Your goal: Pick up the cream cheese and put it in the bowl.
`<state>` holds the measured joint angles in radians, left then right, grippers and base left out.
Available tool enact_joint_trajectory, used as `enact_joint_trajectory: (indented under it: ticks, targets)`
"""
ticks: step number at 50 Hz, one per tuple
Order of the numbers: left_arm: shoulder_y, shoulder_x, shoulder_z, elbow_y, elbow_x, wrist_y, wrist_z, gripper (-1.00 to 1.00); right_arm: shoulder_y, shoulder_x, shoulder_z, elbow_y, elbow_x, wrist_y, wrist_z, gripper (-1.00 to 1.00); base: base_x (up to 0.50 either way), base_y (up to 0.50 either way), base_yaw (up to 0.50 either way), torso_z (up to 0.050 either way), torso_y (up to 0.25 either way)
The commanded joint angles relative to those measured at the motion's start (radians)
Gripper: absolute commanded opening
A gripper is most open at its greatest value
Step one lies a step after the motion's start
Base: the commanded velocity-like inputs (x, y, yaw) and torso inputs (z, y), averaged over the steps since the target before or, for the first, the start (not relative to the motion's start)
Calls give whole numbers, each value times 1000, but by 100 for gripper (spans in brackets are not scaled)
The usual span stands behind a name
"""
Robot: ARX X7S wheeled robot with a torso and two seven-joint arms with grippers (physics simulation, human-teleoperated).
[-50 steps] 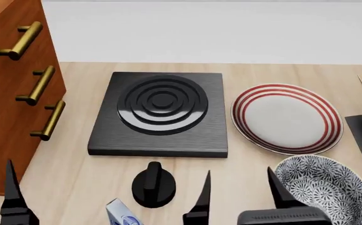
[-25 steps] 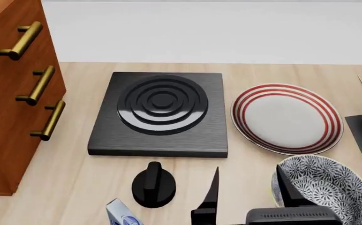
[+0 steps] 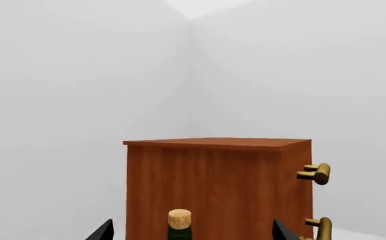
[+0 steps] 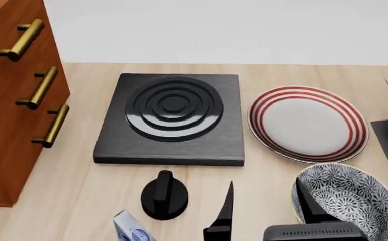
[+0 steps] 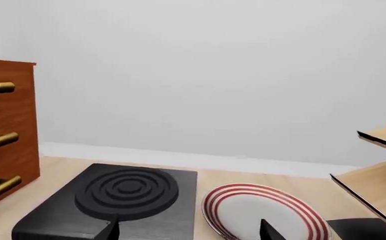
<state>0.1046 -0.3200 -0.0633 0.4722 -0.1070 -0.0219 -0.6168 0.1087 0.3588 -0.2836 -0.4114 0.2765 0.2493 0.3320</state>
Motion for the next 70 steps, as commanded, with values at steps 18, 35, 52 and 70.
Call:
enact_joint_trajectory:
  ticks: [18,35,52,70]
  targets:
    - [-1,2,1,-1,10,12,-23,100,-8,6,-13,4,0,-5,5,100,-1,0,0,0,-250]
    - [-3,-2,5,-9,0,17,-23,100,-13,16,-23,-7,-3,-4,5,100,-1,0,0,0,-161]
    - [-7,-5,11,-10,2,8,-27,100,-26,75,-54,-78,83,73,-76,100,0,0,0,0,0]
    - [-15,-11,24,-15,13,-4,-32,100,-64,159,-12,-259,231,201,-84,100,0,0,0,0,0]
